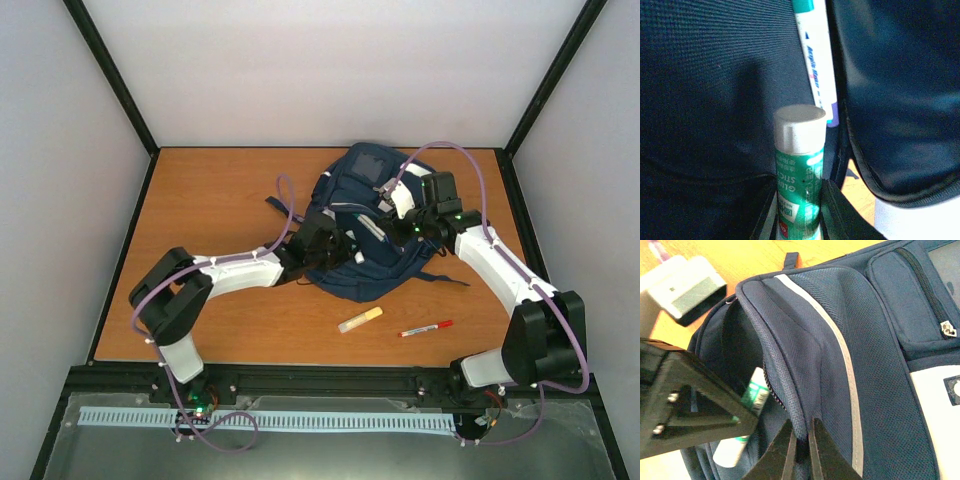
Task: Pack the student bag
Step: Place the stationery in the student bag, then move the stationery to the center of the board.
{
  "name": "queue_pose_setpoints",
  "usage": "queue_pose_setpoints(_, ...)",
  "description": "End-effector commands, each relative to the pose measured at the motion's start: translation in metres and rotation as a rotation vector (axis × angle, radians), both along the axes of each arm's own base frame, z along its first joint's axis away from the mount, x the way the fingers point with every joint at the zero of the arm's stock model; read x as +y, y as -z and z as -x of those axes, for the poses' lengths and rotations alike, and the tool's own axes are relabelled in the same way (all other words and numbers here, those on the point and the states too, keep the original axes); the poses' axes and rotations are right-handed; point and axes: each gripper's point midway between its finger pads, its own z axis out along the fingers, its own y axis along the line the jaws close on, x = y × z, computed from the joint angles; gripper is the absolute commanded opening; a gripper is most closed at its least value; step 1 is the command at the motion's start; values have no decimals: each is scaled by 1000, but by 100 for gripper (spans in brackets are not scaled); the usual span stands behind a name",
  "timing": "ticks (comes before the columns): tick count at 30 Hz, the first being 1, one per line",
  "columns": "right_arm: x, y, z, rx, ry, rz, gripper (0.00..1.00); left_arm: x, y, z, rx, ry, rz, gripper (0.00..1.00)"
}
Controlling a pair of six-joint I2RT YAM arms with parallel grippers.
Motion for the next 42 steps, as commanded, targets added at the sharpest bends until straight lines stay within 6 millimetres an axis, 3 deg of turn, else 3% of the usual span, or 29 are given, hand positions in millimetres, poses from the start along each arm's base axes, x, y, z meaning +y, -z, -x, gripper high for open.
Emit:
queue_pose_setpoints(1, -2, -21, -3, -58, 6, -43, 3, -13, -23, -33, -39, -82, 115, 19)
queue_pose_setpoints(10, -1, -17, -3, -46, 3, -41, 3, -30, -20, -65, -27, -118, 204, 20)
queue_pose_setpoints(14, -1, -16, -3, -46, 2, -39, 3, -37, -21, -71, -20, -123, 215, 33)
queue_pose_setpoints(18, -2, -15, -4, -45, 6, -37, 3, -37, -27, -70, -22, -116, 223, 39)
queue_pose_setpoints(30, -2, -11, -5, -37, 5, -30, 3, -11, -60, -40, -95, -67, 212, 40)
queue_pose_setpoints(37, -3, -11, -5, -41, 8, -26, 3, 13, -91, -6, -260, 102, 39, 43)
queue_pose_setpoints(42, -3, -11, -5, -41, 9, -24, 3, 39, -95, 17, -342, 195, -120, 43)
